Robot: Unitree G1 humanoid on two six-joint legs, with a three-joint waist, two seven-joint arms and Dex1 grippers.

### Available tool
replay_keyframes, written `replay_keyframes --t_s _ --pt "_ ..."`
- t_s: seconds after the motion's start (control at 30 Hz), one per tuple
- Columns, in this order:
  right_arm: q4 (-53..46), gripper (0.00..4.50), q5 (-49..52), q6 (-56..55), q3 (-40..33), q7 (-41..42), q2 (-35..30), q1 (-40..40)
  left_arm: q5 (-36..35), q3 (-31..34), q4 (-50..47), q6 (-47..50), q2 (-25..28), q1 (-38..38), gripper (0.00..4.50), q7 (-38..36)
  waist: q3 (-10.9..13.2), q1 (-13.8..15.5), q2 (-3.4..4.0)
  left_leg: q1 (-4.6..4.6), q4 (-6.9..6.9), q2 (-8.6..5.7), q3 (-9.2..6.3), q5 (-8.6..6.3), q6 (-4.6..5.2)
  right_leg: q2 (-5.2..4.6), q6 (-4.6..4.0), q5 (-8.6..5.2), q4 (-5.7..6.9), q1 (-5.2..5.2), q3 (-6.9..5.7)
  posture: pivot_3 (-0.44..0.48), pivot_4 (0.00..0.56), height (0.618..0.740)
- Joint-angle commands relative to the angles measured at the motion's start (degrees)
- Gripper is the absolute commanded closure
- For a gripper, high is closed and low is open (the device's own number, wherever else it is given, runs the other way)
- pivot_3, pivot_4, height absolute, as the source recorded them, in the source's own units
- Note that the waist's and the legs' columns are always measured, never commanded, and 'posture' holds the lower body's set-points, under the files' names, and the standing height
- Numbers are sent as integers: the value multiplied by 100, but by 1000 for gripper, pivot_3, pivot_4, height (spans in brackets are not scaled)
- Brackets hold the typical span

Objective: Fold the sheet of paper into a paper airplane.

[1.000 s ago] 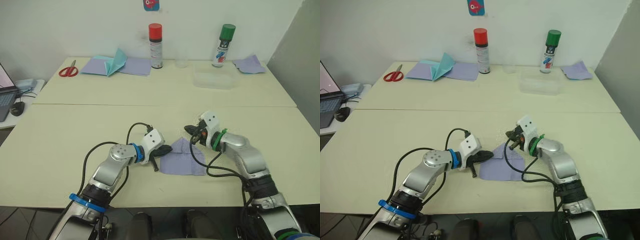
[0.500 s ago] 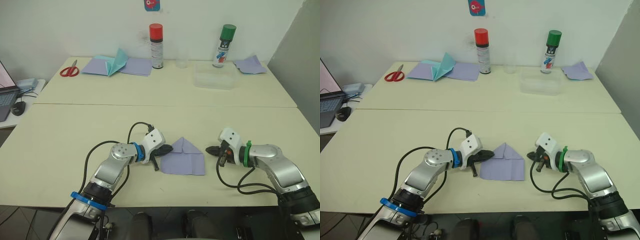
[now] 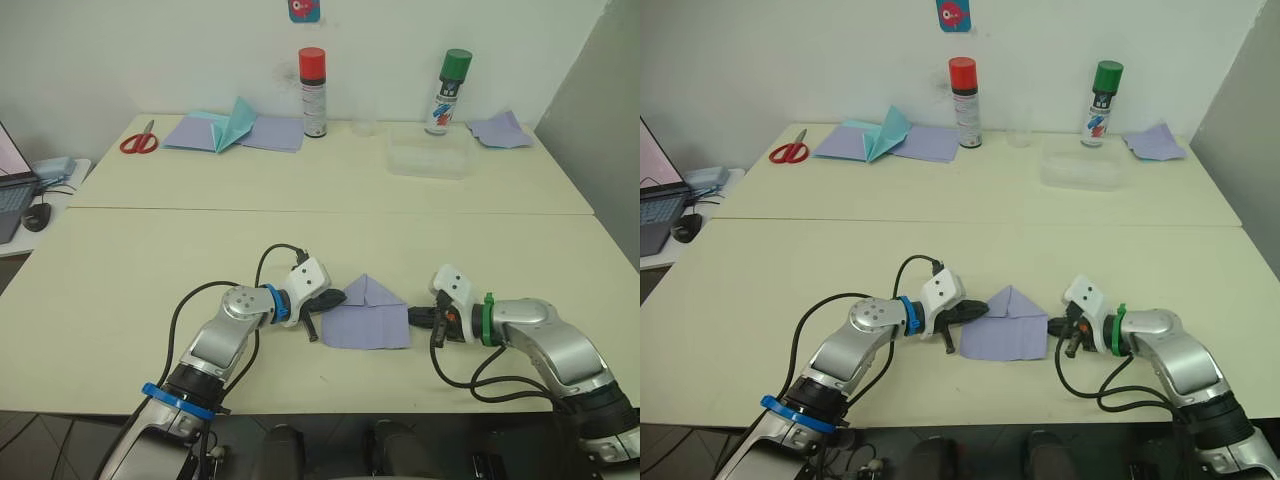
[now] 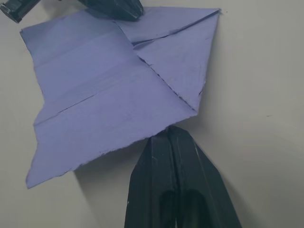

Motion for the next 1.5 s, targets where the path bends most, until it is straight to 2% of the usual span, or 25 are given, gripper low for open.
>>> replay_keyframes --t_s 0.03,0.2,0.37,0.77,1.27,1.5 --pt "-155 4500 204 169 -223 -105 82 -108 260 -207 264 98 78 152 4491 -33 0 -1 0 0 0 0 0 0 0 0 0 0 0 0 0 0 150 740" --pt "-165 4500 264 96 -312 -256 225 -231 280 -211 303 58 53 130 4491 -51 0 -1 0 0 0 0 1 0 0 0 2 1 0 -1 0 0 150 740" --pt "-167 4500 475 204 -451 -551 698 -464 281 -232 313 56 12 124 4491 -63 0 -1 1 0 0 0 0 0 0 1 3 2 1 -1 -1 0 150 740" --pt "-37 4500 414 215 -120 -835 1286 -810 328 -223 348 46 13 79 4491 -95 0 2 1 -4 -1 1 -2 0 0 -1 8 5 1 -2 -1 0 150 740" --pt "519 4500 54 -121 424 -921 1591 -859 292 -83 344 117 45 81 4491 -11 0 1 1 -4 0 2 1 0 0 0 9 5 2 -2 -1 0 150 740" --pt "790 4500 -232 -356 606 -896 1589 -884 71 229 -106 365 365 233 4491 -153 1 -29 1 -4 -2 3 3 0 0 6 8 4 3 -6 0 0 150 740"
